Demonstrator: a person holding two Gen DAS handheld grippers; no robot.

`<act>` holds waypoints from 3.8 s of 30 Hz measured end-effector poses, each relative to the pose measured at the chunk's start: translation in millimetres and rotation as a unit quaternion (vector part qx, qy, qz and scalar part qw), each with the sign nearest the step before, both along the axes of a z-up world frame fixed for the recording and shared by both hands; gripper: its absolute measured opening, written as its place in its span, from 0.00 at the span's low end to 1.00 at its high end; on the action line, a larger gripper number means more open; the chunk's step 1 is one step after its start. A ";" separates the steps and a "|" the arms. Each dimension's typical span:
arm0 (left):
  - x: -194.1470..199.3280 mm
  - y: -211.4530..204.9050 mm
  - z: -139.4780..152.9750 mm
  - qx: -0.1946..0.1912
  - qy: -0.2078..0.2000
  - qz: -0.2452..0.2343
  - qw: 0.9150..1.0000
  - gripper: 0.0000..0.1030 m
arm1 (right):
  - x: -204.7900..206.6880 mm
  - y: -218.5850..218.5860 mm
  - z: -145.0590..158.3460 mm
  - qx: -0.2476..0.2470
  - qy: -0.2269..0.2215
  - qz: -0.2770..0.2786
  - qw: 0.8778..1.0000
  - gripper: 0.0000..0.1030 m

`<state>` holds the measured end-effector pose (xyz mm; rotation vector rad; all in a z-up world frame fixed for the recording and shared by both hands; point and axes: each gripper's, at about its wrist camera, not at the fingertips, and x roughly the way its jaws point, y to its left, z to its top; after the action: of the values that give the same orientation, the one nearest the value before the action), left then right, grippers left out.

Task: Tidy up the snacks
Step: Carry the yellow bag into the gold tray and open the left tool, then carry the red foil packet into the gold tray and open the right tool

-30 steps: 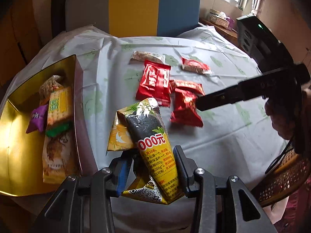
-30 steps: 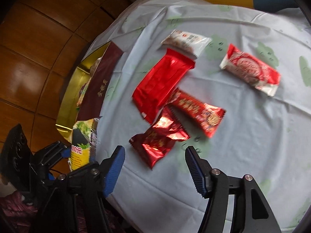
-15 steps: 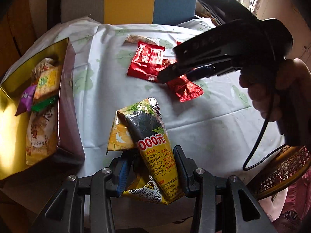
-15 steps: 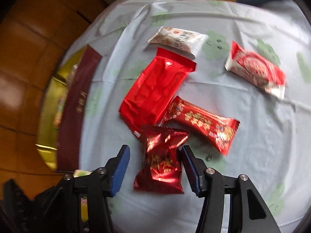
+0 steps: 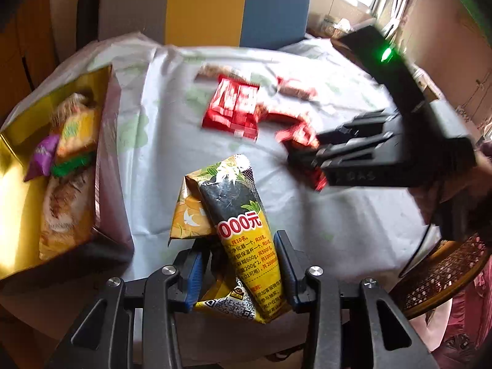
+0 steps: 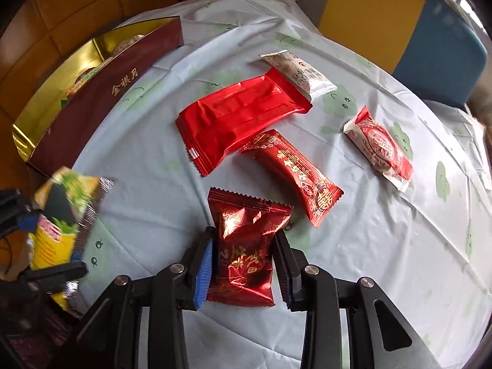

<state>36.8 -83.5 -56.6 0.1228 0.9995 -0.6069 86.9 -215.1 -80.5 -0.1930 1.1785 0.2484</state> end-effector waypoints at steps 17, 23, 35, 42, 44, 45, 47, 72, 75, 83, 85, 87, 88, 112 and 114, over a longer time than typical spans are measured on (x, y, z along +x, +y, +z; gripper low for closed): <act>67.9 162.0 44.6 -0.065 0.033 0.265 0.961 0.42 | -11.8 -6.5 6.7 0.007 -0.015 0.013 1.000 0.36; 81.6 186.9 22.1 -0.070 0.071 0.306 0.947 0.42 | -8.7 -6.7 5.1 0.006 -0.015 0.012 1.000 0.36; 95.9 182.3 5.6 -0.040 0.064 0.306 0.949 0.57 | -8.8 -7.6 4.5 0.007 -0.016 0.012 1.000 0.37; 83.2 176.5 -0.7 -0.015 0.053 0.300 0.952 0.42 | -10.5 -5.6 5.0 -0.004 -0.021 0.017 1.000 0.36; 80.2 170.9 -0.1 -0.015 0.051 0.288 0.956 0.39 | -12.0 -2.6 5.2 -0.010 -0.024 0.019 0.999 0.36; 79.1 166.5 -0.5 -0.017 0.051 0.283 0.958 0.39 | -12.5 -1.7 5.0 -0.012 -0.025 0.020 0.999 0.36; 77.6 161.2 0.5 -0.007 0.042 0.282 0.958 0.39 | -13.0 -1.2 4.6 -0.011 -0.026 0.018 0.999 0.36; 47.4 164.8 28.9 0.018 -0.020 0.302 0.953 0.41 | -15.2 -2.3 5.4 -0.013 -0.034 0.010 0.999 0.36; 46.1 166.4 29.8 0.015 -0.023 0.303 0.952 0.41 | -15.7 -2.0 5.3 -0.013 -0.034 0.007 0.999 0.36; 42.9 172.4 30.3 0.012 -0.025 0.309 0.951 0.41 | -14.3 -2.6 5.3 -0.011 -0.029 -0.005 1.000 0.36; 41.7 174.7 29.9 0.011 -0.025 0.311 0.950 0.41 | -13.5 -2.9 5.6 -0.011 -0.028 -0.011 0.999 0.36; 40.6 177.2 29.0 0.010 -0.023 0.312 0.950 0.41 | -12.0 -3.5 6.4 -0.008 -0.024 -0.022 0.999 0.36; 39.6 179.3 28.7 0.009 -0.022 0.314 0.949 0.41 | -11.0 -3.6 6.6 -0.007 -0.021 -0.028 0.999 0.36; 29.4 193.6 26.8 0.002 -0.028 0.327 0.945 0.41 | -16.0 -3.0 6.0 -0.002 -0.034 -0.081 0.996 0.35; 28.9 195.4 27.2 0.001 -0.028 0.328 0.944 0.41 | -14.7 -4.2 10.6 0.007 -0.033 -0.087 0.996 0.35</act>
<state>65.7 111.9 -29.4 -0.1893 0.9150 0.0088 72.1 -219.3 -69.9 -0.0847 1.1215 0.0955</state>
